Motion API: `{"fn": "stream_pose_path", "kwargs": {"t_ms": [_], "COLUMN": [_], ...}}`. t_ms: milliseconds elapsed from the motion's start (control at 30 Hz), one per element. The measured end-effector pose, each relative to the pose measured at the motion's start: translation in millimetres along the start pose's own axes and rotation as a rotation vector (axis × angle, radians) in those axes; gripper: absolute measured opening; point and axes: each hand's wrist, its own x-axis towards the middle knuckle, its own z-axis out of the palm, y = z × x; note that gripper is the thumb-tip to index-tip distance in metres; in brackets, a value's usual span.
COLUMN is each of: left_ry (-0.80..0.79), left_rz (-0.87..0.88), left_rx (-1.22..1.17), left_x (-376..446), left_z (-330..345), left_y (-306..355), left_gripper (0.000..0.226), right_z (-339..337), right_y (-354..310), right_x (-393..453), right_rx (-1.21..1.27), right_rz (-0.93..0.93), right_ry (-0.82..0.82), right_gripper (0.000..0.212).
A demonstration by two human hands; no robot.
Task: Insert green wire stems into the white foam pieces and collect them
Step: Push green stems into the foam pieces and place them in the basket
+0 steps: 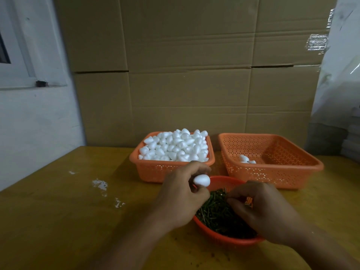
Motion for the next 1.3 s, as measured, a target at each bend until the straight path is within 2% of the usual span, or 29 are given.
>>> {"fn": "stream_pose_path", "kwargs": {"t_ms": [100,267,400,567,700,900,1033,1300], "left_ry": [-0.040,-0.097,-0.101,-0.110,-0.111,-0.139,-0.188,-0.106], "left_rz": [0.021,0.021,0.060,0.067,0.059,0.018,-0.022,-0.188], "left_rx": [0.005,-0.027,-0.038,-0.073,-0.073,-0.281,-0.384,-0.606], "left_x": [-4.5,-6.3,-8.6,-7.7,-7.9,-6.0,-7.6,-3.6], "left_z": [-0.4,0.4,2.4,4.5,6.5,8.0,6.8,8.7], "left_y": [-0.6,4.5,7.0,4.9,2.2,4.2,3.7,6.6], "left_gripper": [0.031,0.018,0.011,0.012,0.015,0.015,0.024,0.010], "right_z": [0.7,-1.4,-4.3,-1.0,5.8,11.5,14.5,17.1], "right_y": [-2.6,-7.2,-13.4,-20.9,-25.6,-23.2,-22.1,-24.0], "right_x": [1.4,4.4,8.9,15.0,17.8,17.6,18.6,22.2], "right_rx": [-0.013,-0.088,-0.170,-0.364,-0.339,-0.336,-0.347,-0.395], "right_rz": [-0.004,0.043,0.103,0.151,0.135,0.157,0.169,0.181], "right_ry": [-0.037,-0.187,-0.229,-0.348,-0.459,-0.405,-0.381,-0.400], "right_gripper": [0.008,0.011,0.012,0.038,0.031,0.013,0.015,0.014]}}
